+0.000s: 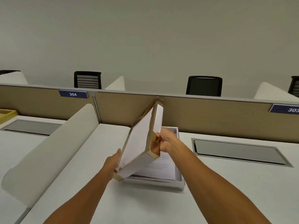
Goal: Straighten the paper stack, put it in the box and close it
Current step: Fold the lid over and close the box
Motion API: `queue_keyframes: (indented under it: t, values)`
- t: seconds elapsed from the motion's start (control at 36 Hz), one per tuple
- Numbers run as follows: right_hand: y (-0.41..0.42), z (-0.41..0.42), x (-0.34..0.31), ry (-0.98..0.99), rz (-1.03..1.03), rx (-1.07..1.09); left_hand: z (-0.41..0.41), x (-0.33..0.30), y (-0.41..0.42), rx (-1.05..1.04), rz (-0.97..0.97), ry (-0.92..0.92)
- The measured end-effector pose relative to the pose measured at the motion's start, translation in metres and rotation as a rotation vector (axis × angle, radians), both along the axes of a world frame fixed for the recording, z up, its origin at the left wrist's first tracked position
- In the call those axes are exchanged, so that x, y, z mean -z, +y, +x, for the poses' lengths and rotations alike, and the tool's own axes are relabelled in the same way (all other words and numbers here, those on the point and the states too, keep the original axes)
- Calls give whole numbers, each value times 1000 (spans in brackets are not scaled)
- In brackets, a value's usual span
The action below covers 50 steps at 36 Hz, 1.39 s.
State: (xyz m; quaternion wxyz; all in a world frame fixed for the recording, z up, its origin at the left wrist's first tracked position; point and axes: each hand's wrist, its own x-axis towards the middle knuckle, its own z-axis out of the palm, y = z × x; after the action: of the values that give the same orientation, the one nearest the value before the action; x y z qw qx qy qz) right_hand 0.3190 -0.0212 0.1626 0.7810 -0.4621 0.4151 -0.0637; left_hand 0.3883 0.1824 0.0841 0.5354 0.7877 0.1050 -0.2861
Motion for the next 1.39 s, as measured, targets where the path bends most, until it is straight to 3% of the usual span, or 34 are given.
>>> queue_keyframes:
  t: [0.19, 0.31, 0.47, 0.92, 1.28, 1.39]
  values:
    - [-21, -32, 26, -70, 60, -14, 0, 42, -5, -70, 37, 20]
    - [-26, -45, 38, -103, -86, -58, 4, 57, -9, -91, 66, -86]
    - [-33, -43, 67, 24, -277, -58, -1, 65, -20, -85, 210, -223]
    - [-41, -58, 116, 224, -511, 146, -13, 84, -32, -186, 303, -430]
    - [-39, -77, 127, 271, -657, 75, -28, 94, -37, -158, 172, -478]
    - [-42, -82, 134, 240, -584, 68, -27, 100, -36, -109, 197, -500]
